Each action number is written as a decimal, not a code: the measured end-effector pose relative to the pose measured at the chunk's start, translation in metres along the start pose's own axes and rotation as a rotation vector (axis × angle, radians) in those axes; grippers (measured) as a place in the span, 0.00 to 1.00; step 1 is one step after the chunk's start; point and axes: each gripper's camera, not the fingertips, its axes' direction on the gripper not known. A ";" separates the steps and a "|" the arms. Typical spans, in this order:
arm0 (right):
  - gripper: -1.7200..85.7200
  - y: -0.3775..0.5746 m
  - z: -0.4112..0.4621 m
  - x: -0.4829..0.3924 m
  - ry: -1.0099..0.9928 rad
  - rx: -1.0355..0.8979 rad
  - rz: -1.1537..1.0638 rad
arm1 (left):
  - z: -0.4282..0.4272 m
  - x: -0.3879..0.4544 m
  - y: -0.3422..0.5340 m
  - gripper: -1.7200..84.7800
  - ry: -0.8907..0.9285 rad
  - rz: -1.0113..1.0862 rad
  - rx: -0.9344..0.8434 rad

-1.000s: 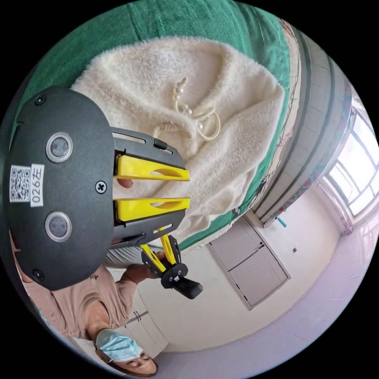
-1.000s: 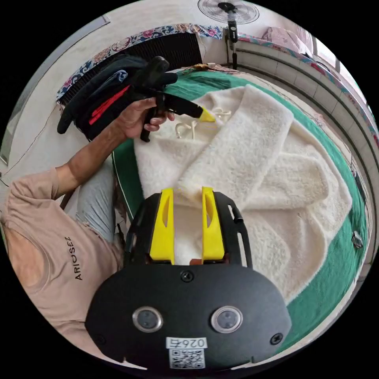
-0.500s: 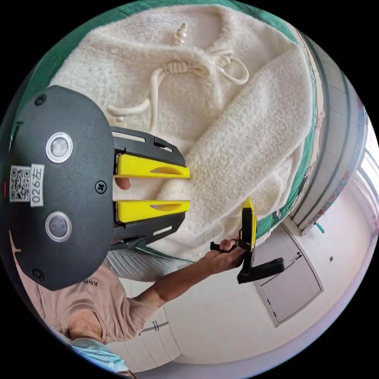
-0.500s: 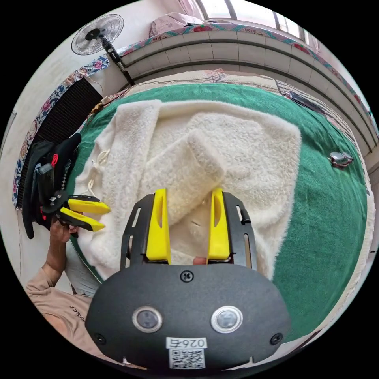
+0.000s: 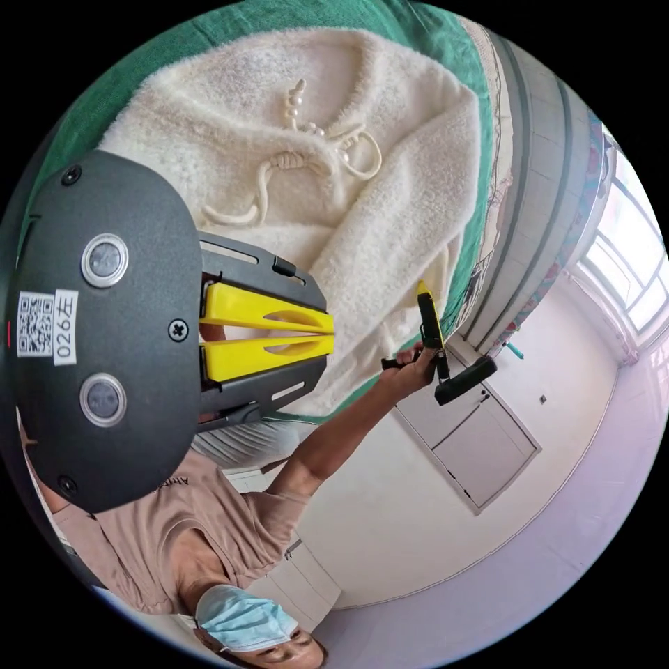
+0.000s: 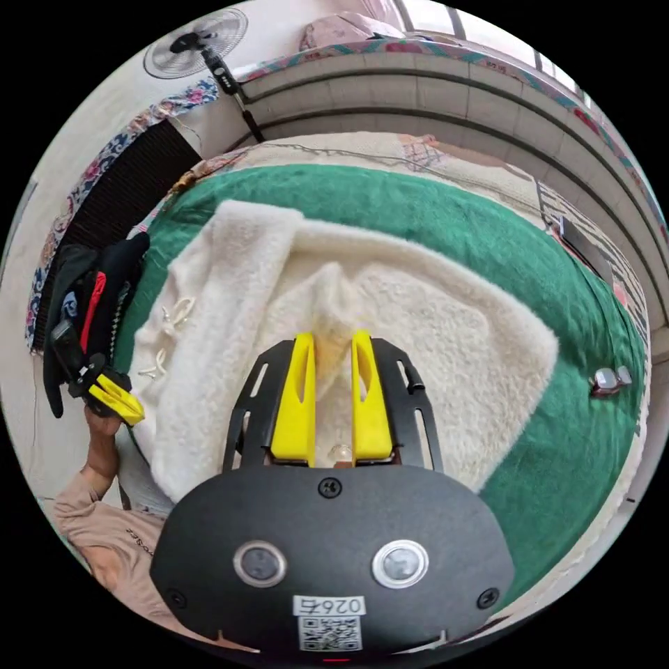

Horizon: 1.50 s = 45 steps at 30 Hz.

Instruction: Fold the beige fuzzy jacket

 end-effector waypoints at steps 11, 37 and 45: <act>0.01 0.104 0.007 -0.063 -0.072 0.104 -0.235 | 0.060 0.011 0.025 0.01 -0.148 -0.064 -0.243; 0.01 0.320 -0.174 -0.024 -0.004 0.660 -0.212 | 0.036 0.259 0.087 0.01 -0.292 0.575 0.337; 0.02 0.365 -0.145 0.091 -0.096 0.407 0.187 | 0.205 0.272 -0.024 0.07 -0.375 0.501 0.055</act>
